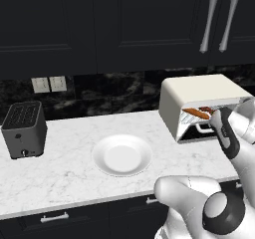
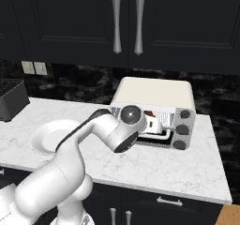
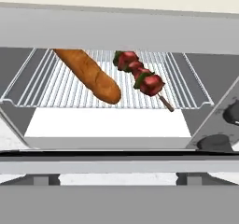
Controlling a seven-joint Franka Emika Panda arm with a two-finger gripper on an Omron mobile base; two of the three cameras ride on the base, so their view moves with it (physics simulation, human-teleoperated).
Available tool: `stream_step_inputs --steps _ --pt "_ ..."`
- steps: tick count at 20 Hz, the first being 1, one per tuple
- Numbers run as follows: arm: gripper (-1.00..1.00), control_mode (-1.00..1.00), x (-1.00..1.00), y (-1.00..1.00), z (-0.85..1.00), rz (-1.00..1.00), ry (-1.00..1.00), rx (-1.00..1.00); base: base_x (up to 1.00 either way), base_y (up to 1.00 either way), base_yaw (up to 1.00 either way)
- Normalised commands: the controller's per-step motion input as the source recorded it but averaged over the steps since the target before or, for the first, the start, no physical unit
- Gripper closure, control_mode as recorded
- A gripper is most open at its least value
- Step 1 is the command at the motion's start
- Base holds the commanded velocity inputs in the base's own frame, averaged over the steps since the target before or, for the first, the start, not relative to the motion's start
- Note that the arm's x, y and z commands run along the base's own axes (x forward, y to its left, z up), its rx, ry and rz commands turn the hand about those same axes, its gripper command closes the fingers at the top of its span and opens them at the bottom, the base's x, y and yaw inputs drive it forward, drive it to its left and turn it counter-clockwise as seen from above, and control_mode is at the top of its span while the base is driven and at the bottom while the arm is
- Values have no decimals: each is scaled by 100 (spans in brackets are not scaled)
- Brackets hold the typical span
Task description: Pick up the kebab skewer and baguette bread, and place them inside the toaster oven. Close the toaster oven door and start by setting the timer.
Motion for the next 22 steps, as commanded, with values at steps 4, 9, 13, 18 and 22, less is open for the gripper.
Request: stream_step_inputs --steps 4,9,13,18,22 --pt "-100 -100 60 17 0 0 0 0 0 0 0" --pt "-100 -100 63 18 0 0 0 0 0 0 0" --pt "-100 -100 61 19 0 0 0 0 0 0 0" --pt "-100 -100 53 22 0 0 1 0 0 0 0" --pt "-100 -100 47 17 0 0 3 0 0 0 0"
